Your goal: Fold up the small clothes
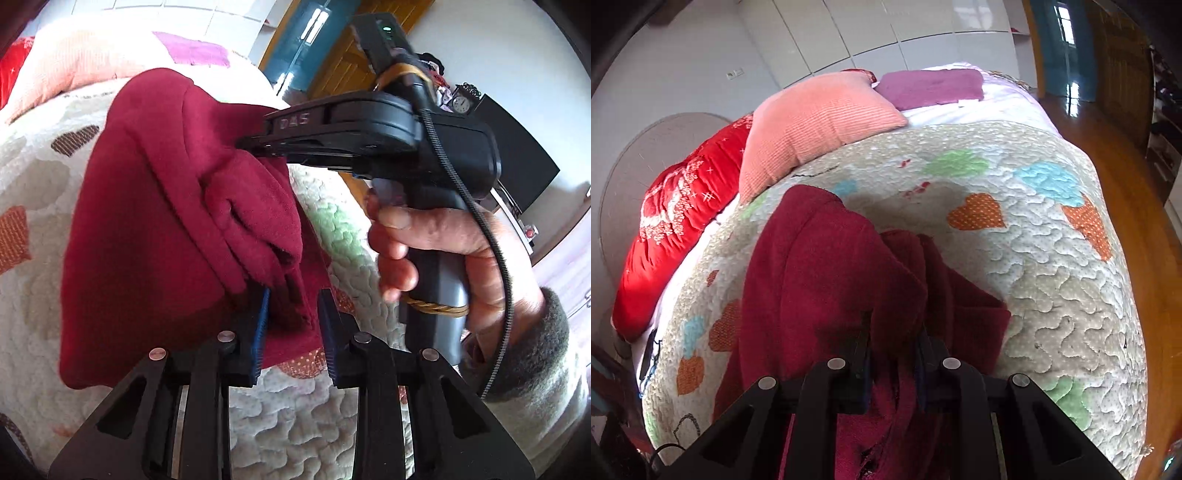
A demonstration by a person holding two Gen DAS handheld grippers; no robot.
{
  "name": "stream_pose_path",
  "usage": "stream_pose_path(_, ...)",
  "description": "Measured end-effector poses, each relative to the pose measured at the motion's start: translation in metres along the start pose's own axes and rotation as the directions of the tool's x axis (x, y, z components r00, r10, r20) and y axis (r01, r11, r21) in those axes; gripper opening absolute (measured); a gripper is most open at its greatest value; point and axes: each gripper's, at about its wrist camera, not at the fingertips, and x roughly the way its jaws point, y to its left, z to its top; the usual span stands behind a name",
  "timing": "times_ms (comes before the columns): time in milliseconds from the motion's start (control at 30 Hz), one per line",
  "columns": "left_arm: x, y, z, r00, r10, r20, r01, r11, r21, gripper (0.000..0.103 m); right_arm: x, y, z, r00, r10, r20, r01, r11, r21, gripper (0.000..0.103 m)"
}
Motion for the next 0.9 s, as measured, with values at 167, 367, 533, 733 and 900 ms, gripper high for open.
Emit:
stream_pose_path(167, -0.045, -0.013, -0.010, 1.000, 0.027, -0.015, -0.027, 0.999, 0.029, 0.029, -0.025, -0.018, -0.009, 0.998, 0.006, 0.060, -0.011, 0.997, 0.082, 0.035)
stream_pose_path(367, -0.094, 0.009, -0.024, 0.981, 0.133, 0.139, -0.145, 0.986, 0.083, 0.060, -0.077, -0.015, -0.040, 0.980, 0.170, 0.105, -0.182, 0.977, 0.112, 0.055)
stream_pose_path(533, -0.064, 0.036, -0.013, 0.969, 0.210, 0.129, -0.214, 0.977, 0.017, 0.060, -0.049, 0.001, -0.053, 0.969, 0.247, 0.029, -0.248, 0.954, 0.170, 0.055)
stream_pose_path(733, -0.040, 0.051, -0.024, 0.965, 0.254, 0.060, -0.257, 0.964, 0.061, 0.060, -0.038, -0.007, -0.051, 0.977, 0.197, 0.078, -0.208, 0.963, 0.169, 0.011)
stream_pose_path(900, -0.025, 0.056, -0.039, 0.969, 0.242, 0.057, -0.247, 0.963, 0.105, 0.060, -0.045, -0.004, -0.060, 0.996, -0.029, 0.086, 0.028, 1.000, 0.007, 0.008)
